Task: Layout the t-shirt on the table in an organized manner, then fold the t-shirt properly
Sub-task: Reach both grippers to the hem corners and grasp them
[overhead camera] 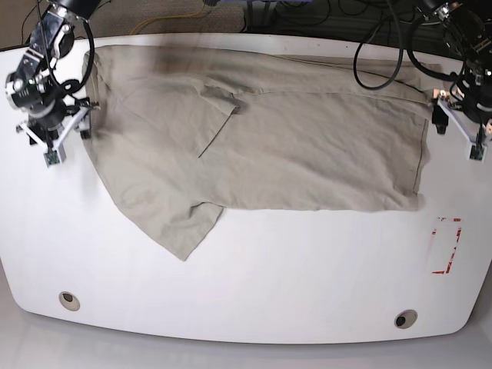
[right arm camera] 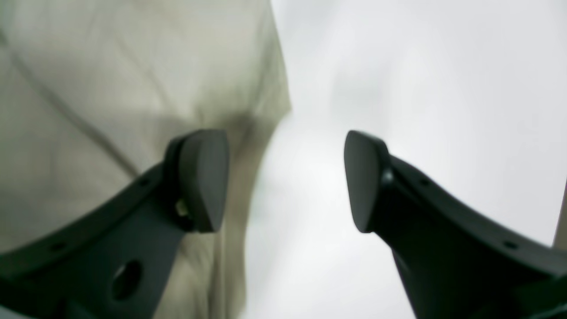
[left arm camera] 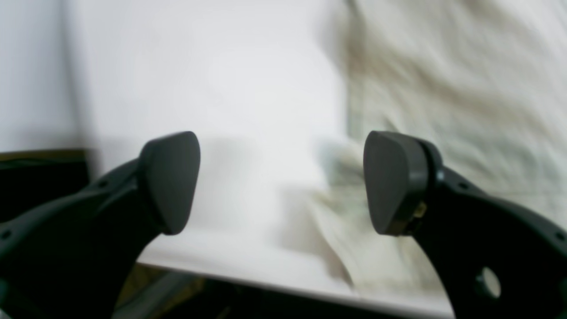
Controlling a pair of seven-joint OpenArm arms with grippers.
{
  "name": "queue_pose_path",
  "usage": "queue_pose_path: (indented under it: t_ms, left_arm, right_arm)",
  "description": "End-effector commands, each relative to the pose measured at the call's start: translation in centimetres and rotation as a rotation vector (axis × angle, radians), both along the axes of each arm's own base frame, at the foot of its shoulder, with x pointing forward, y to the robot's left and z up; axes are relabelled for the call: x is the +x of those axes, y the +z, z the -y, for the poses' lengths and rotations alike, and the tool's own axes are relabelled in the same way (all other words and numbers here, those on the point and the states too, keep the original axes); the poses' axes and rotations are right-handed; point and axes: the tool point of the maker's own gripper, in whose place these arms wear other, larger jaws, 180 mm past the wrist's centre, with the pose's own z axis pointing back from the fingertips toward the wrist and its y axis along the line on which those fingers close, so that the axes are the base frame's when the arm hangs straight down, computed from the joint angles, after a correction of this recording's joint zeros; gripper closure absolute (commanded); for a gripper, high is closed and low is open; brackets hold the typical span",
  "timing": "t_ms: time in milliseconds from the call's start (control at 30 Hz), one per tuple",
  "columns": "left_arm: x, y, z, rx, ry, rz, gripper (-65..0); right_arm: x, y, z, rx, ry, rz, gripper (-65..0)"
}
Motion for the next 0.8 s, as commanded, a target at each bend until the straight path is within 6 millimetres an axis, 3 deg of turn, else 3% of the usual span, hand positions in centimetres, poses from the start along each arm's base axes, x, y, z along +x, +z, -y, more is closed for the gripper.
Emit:
queue_pose_path:
  t_ms: [0,100,200,400,533,767]
  left_arm:
    - [2.7,2.8,0.1,0.032,-0.027,0.097,-54.2]
    - [5.4,4.8,0.0,0.074,-0.026,0.147,-54.2]
    - [7.6,5.5,0.2,0.100,-0.032,0.151,-54.2]
    - [11.8,4.4,0.7,0.060,-0.051,0.119,-54.2]
    - [14.3,3.8,0.7,0.000,-0.055,0.136,-54.2]
    - [16.9,2.3,0.8,-0.066,-0.052,0.112,-54.2]
  right_arm:
    - [2.3,1.3,0.8,-0.017,-0.010,0.051,-39.5]
    - [4.7,1.3,0.7,0.021,-0.017,0.070,-39.5]
    - [6.8,1.4,0.7,0.061,-0.027,0.082,-39.5]
    - [10.9,1.1,0.6,0.175,-0.057,0.097,-39.5]
    - [13.6,0.7,-0.6,0.231,-0.034,0.103,-39.3]
    - [16.2,-1.6,-1.5,0.325,-0.046,0.092,-39.3]
